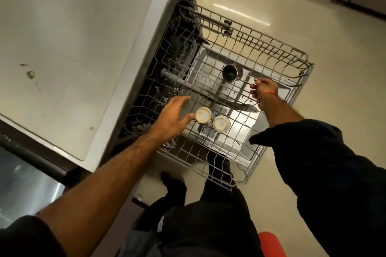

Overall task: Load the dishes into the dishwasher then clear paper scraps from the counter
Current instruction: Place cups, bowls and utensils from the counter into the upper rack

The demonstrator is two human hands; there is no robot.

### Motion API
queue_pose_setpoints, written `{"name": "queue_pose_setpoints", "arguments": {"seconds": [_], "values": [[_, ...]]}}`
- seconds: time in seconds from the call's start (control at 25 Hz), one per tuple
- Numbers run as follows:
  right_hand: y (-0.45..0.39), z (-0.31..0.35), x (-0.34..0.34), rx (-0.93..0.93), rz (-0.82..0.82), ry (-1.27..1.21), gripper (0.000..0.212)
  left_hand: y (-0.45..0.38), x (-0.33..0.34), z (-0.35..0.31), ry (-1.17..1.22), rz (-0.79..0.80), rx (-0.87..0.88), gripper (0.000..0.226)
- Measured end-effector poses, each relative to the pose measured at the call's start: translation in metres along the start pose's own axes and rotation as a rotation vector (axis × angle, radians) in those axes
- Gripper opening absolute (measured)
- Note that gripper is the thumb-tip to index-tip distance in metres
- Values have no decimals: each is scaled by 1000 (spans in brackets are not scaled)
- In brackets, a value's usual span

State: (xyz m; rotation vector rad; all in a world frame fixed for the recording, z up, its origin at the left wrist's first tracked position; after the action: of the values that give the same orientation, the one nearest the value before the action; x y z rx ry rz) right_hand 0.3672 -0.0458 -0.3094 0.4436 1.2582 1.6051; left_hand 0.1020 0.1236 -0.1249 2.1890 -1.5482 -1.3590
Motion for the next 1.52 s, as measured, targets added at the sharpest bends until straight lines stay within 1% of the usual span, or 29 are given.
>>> {"name": "queue_pose_setpoints", "arguments": {"seconds": [0.2, 0.32, 0.36, 0.44, 0.56, 0.64, 0.76, 0.84, 0.92, 1.0, 1.16, 1.28, 1.36, 1.44, 1.52], "values": [[-10, -5, -5, 19, -62, 84, 26, 21, -1, 16, 32, -12, -57, 59], [11, 1, -9, -9, -74, 71, 44, 31, -2, 16, 63, -22, -51, 60], [21, 2, -10, -25, -73, 52, 45, 35, -4, 16, 80, -27, -44, 60], [48, 4, -5, -75, -49, 31, 37, 47, -10, 12, 115, -57, -10, 59], [107, 8, 28, -220, 100, 44, 29, 75, -29, 7, 169, -163, 66, 54], [166, 4, 64, -320, 242, 56, 26, 107, -52, 6, 213, -288, 144, 47], [287, -7, 121, -508, 477, 64, 21, 171, -93, 14, 212, -519, 259, 38], [379, -25, 158, -679, 633, 92, 18, 228, -118, 36, 247, -667, 247, 35], [457, -54, 194, -785, 764, 129, 18, 290, -137, 72, 257, -836, 207, 33], [524, -94, 232, -850, 884, 208, 17, 355, -153, 122, 256, -1004, 154, 31], [628, -198, 309, -946, 1100, 478, 17, 487, -166, 229, 248, -1306, -14, 30], [685, -277, 355, -931, 1229, 679, 17, 574, -156, 295, 246, -1466, -174, 28], [714, -325, 378, -911, 1288, 811, 17, 618, -141, 335, 242, -1530, -285, 27], [735, -369, 395, -885, 1326, 943, 17, 657, -121, 373, 195, -1603, -430, 30], [748, -399, 403, -865, 1340, 1029, 17, 688, -102, 402, 242, -1672, -556, 36]]}}
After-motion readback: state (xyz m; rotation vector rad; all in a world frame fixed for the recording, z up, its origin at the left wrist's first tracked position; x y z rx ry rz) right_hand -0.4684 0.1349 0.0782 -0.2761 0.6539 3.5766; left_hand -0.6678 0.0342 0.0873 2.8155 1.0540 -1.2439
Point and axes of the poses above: each hand's wrist, its own y-axis away from the middle knuckle, its own x-axis out of the palm, z = x × y, the point moved 9 cm from there along -y, towards the middle knuckle, and after that the axes turned 7 degrees about x, right-handed, at the moved point
